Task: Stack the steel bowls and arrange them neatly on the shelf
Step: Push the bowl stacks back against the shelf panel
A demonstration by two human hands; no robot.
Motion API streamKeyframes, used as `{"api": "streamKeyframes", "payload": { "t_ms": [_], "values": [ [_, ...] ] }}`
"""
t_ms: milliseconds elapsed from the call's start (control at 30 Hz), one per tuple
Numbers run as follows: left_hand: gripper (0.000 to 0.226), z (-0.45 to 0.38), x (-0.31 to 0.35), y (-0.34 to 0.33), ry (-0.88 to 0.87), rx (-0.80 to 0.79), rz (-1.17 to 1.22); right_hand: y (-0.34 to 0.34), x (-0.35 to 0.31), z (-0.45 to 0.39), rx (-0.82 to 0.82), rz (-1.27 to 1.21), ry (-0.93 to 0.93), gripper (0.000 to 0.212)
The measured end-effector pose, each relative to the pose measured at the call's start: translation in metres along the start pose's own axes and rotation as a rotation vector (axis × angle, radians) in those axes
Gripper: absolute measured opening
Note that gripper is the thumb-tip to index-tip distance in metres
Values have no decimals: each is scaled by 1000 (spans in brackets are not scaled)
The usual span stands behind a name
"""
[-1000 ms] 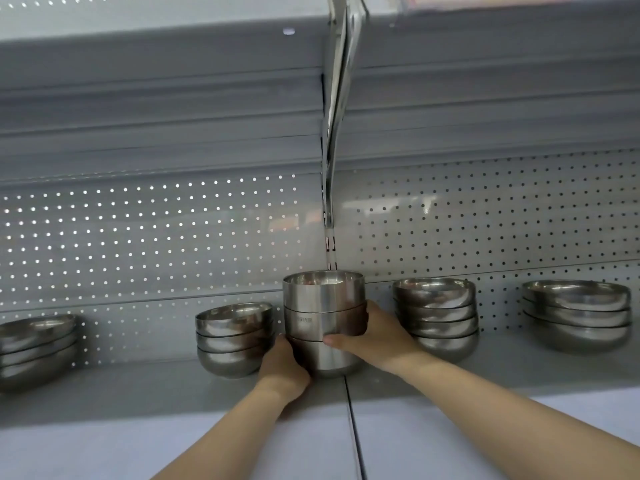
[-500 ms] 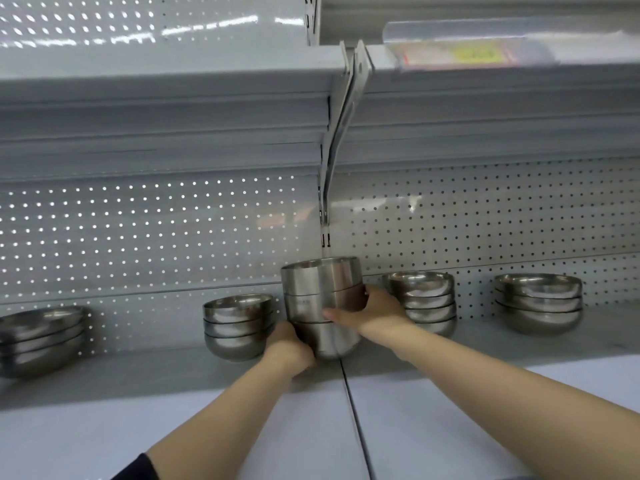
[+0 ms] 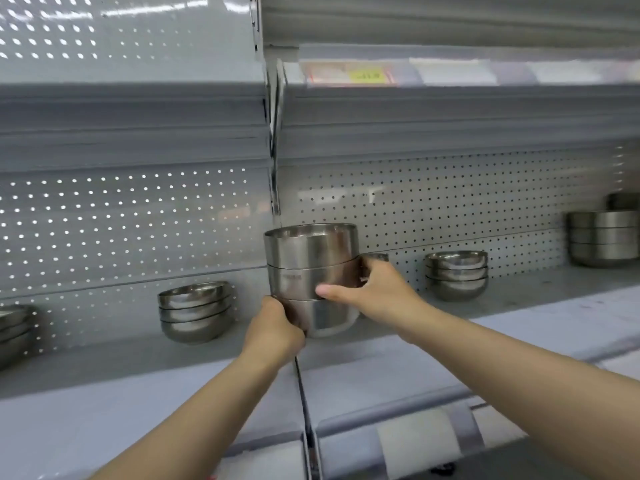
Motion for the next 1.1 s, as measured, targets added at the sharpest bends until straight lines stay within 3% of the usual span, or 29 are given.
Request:
{"api": "streamKeyframes", "payload": {
  "t_ms": [167,633,733,867,1100],
  "values": [
    [36,18,49,-44,-45,-94,81,66,17,-5,100,78,-14,74],
    [38,84,266,-260,-163,-225,148,338,138,-54,235,99,-77,44],
    [40,85,303,-307,-160,-217,157,384,165,-76,239,123,-67,48],
    [44,74,340,-362,-177,-209,65,430,197,-108,235,135,-87,39],
    [52,28,368,-433,-88,-197,-36,450,249,-161,199,43,-183,53]
  ]
}}
Point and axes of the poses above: each hand's wrist, its own z-axis away from the middle knuckle, its own y-axis out of the back of the hand, x = y × z, the point moved 3 cm from there along -z, towards the middle knuckle, and after that the axes turned 11 degrees about x, right-handed, at the moved point
